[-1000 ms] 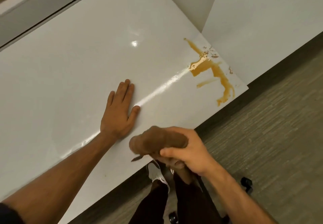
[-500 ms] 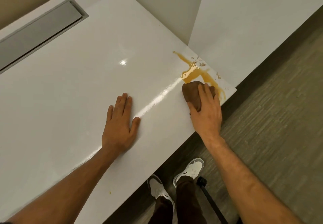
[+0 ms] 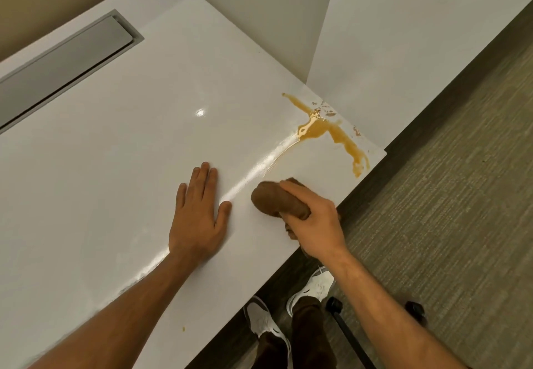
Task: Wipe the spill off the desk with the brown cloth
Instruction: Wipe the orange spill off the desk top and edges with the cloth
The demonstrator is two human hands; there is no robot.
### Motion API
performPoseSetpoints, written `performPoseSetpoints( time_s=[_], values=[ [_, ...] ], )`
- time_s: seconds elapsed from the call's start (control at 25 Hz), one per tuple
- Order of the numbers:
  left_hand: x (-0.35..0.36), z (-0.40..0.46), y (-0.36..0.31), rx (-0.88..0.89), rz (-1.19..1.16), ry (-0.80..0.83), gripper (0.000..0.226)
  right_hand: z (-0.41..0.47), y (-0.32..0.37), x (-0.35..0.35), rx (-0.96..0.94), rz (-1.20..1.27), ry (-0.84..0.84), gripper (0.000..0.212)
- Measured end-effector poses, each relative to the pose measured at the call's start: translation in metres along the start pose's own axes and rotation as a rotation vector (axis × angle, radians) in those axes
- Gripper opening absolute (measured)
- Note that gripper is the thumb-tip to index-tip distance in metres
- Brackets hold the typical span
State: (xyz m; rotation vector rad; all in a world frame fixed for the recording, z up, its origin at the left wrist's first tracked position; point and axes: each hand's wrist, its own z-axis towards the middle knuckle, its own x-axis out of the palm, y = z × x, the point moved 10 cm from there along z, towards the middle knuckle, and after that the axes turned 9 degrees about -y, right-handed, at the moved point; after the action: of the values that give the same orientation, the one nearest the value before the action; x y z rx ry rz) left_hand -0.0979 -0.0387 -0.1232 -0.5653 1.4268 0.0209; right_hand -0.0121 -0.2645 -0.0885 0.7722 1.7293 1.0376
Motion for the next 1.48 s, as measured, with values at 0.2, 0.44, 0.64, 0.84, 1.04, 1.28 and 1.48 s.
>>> performPoseSetpoints(
  time_s=[0.2, 0.44, 0.64, 0.84, 1.04, 1.28, 1.48],
  values=[
    [0.001, 0.000, 0.001, 0.001, 0.013, 0.007, 0.070, 0.005, -0.008, -0.089, 0.163, 0.257, -0.293, 0.049],
    [-0.001, 0.001, 0.000, -0.003, 0.011, -0.002, 0.070, 0.066, -0.018, -0.164, 0.113, -0.209, -0.546, 0.060],
    [-0.001, 0.002, 0.000, -0.009, 0.000, -0.006, 0.071, 0.084, -0.023, -0.134, -0.087, -0.544, -0.413, 0.064],
    [-0.001, 0.001, 0.000, -0.018, -0.001, 0.010, 0.071, 0.053, -0.028, -0.100, -0.120, -0.630, -0.328, 0.069],
    [0.000, 0.001, -0.001, -0.020, 0.011, 0.029, 0.072, 0.006, -0.015, -0.043, -0.159, -0.620, -0.166, 0.067],
    [-0.001, 0.002, -0.001, -0.016, 0.033, 0.020, 0.072, 0.036, 0.011, -0.055, 0.027, -0.020, -0.142, 0.060],
    [-0.002, 0.002, -0.003, -0.013, 0.022, 0.005, 0.071, 0.112, 0.043, -0.051, -0.154, -0.127, -0.273, 0.058]
  ],
)
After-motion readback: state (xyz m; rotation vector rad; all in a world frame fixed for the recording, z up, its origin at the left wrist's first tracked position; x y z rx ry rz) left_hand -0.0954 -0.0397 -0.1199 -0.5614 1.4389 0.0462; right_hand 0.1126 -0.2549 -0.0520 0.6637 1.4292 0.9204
